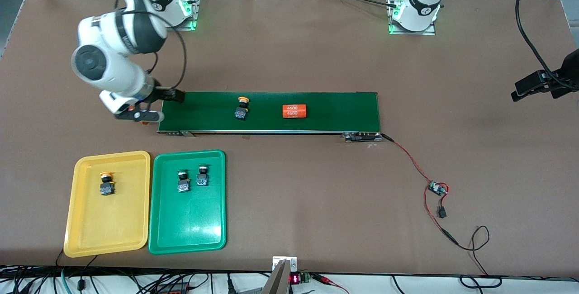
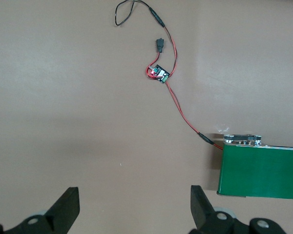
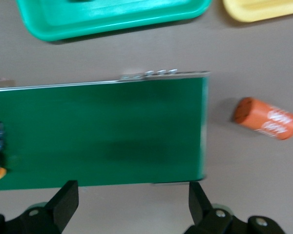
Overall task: Sort buttons by color to trays
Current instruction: 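Move the right gripper to the belt and grasp another orange-capped button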
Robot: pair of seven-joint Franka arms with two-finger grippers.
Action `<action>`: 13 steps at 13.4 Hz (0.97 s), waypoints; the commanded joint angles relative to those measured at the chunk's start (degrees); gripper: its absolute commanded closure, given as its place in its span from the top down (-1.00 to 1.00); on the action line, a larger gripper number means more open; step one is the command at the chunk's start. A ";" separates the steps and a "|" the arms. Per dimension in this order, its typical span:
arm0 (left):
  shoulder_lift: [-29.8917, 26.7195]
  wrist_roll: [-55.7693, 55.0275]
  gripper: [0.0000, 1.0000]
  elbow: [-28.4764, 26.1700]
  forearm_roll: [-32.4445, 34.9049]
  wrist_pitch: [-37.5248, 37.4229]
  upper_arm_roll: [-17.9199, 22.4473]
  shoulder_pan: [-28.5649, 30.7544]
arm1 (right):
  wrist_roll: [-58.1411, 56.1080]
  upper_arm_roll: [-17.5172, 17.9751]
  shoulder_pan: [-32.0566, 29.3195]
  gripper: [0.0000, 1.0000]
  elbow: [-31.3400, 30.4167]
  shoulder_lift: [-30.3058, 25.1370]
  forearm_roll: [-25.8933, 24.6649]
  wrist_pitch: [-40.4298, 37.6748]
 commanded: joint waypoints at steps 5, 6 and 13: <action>-1.19 -0.34 1.00 -1.19 -1.77 0.06 -0.10 0.52 | 9.45 -0.49 9.34 1.00 -2.62 0.62 0.33 11.06; -1.19 -0.34 1.00 -1.28 -1.77 0.06 -0.10 0.52 | 9.45 -0.49 9.52 1.00 -2.62 1.06 0.33 12.02; -1.10 -0.25 1.00 -1.54 -1.69 0.05 -0.09 0.52 | 11.21 -0.58 11.28 1.00 -2.36 6.68 0.07 20.38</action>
